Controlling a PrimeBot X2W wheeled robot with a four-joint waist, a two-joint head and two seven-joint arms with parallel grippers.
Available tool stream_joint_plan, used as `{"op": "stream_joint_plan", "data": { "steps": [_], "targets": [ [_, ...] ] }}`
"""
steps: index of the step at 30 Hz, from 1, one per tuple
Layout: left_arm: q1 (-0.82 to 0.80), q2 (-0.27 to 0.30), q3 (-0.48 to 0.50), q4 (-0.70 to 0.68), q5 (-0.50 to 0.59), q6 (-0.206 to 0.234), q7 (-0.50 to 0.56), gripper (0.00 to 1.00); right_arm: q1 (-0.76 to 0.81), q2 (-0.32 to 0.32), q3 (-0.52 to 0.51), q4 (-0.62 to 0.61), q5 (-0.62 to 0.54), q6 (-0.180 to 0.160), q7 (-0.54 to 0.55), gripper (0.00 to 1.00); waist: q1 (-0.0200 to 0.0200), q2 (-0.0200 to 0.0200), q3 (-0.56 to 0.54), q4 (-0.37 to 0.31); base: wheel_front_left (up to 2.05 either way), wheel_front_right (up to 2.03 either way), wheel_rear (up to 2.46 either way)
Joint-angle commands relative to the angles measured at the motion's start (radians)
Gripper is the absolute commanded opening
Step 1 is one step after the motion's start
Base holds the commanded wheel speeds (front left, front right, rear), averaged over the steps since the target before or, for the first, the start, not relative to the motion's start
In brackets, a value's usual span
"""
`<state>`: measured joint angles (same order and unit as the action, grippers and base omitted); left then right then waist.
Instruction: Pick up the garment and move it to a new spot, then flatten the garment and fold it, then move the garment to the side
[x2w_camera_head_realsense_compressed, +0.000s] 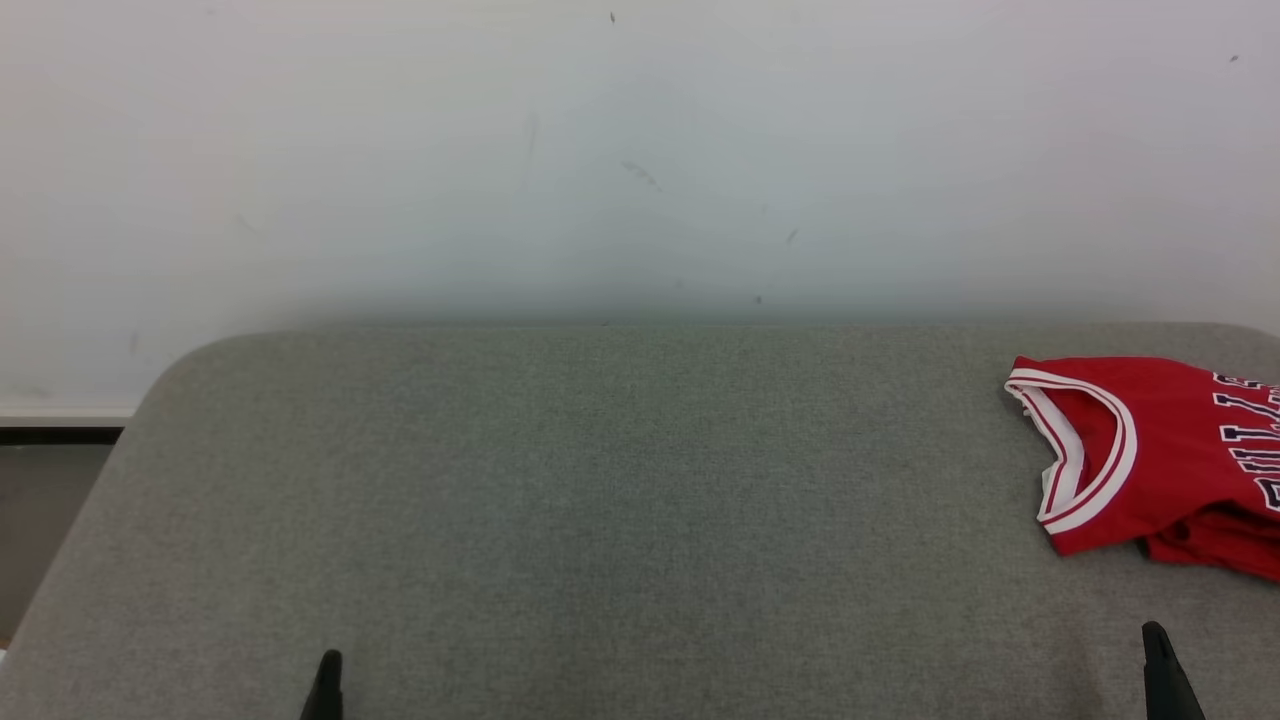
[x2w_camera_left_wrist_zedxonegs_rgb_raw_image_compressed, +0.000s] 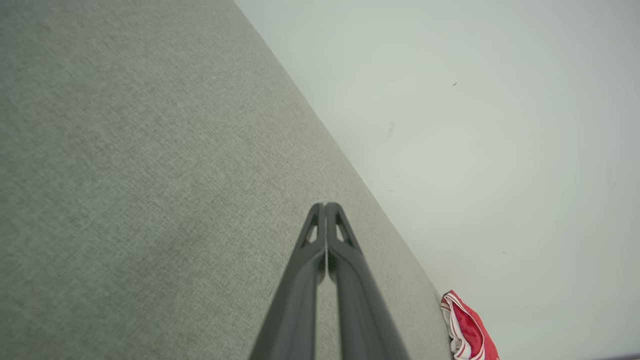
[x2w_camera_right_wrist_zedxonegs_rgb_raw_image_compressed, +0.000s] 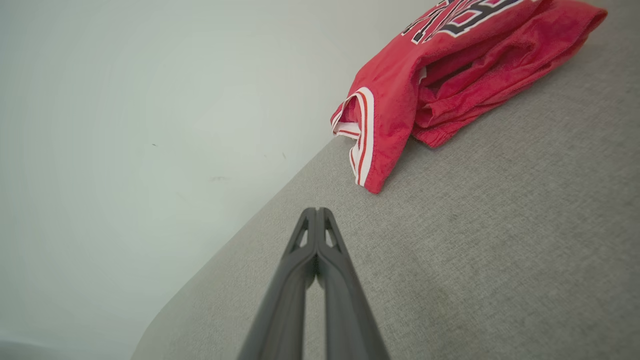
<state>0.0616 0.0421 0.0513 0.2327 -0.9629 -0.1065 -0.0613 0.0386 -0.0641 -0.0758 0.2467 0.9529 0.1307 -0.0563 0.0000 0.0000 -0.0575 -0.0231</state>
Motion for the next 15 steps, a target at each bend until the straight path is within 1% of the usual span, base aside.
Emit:
{"op": "stream_joint_plan", "data": {
  "steps": [1, 15],
  "targets": [
    [-0.026, 0.006, 0.006, -0.007, -0.034, -0.007, 0.009, 0.0, -0.03, -0.004, -0.007, -0.011, 0.036, 0.0, 0.008, 0.0, 0.0, 0.0, 0.001, 0.001, 0.0, 0.0, 0.0],
    [-0.06, 0.008, 0.02, -0.003, -0.175, -0.01, 0.047, 0.0, -0.057, 0.001, -0.015, -0.01, 0.177, 0.0, 0.046, 0.0, 0.0, 0.0, 0.012, 0.005, 0.0, 0.0, 0.0]
  ]
}}
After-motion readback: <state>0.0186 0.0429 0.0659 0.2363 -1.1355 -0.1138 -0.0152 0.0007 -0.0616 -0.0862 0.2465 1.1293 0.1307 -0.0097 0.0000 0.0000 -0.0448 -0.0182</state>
